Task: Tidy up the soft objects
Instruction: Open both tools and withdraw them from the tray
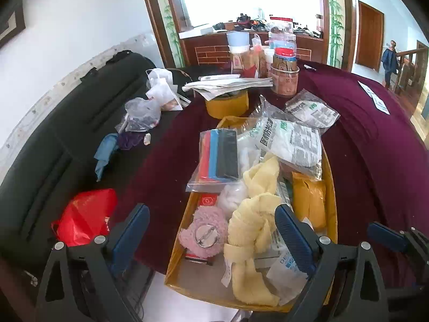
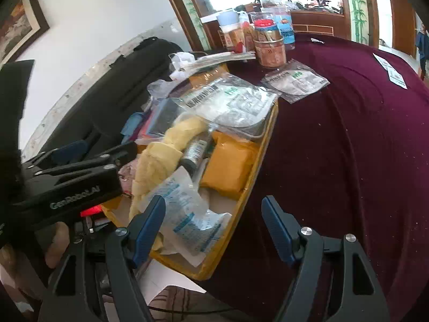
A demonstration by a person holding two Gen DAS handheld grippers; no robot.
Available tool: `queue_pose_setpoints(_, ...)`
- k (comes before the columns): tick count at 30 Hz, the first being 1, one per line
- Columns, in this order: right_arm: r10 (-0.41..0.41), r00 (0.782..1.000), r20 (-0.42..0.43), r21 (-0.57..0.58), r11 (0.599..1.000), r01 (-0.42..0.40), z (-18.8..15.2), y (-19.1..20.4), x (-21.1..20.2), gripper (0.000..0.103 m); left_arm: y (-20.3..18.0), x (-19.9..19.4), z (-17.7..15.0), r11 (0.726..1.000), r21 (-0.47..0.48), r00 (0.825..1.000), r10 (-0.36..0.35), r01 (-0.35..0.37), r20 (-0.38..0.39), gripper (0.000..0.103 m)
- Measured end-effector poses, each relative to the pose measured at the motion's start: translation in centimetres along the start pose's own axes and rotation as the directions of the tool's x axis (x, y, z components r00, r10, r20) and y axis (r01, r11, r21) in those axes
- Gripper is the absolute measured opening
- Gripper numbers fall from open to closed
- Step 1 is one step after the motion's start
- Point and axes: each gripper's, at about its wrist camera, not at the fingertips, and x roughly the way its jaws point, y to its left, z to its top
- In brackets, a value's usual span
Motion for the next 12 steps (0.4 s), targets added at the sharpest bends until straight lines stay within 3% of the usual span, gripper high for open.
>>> queue_pose_setpoints(12,-0.014,1.0,-0.013,-0.024,1.0,0.014,-0.17,0.82,0.79,0.074,-0.23,-0.51,-0.3,1.0,0.011,1.0,-0.01,0.01,0.019,0.097)
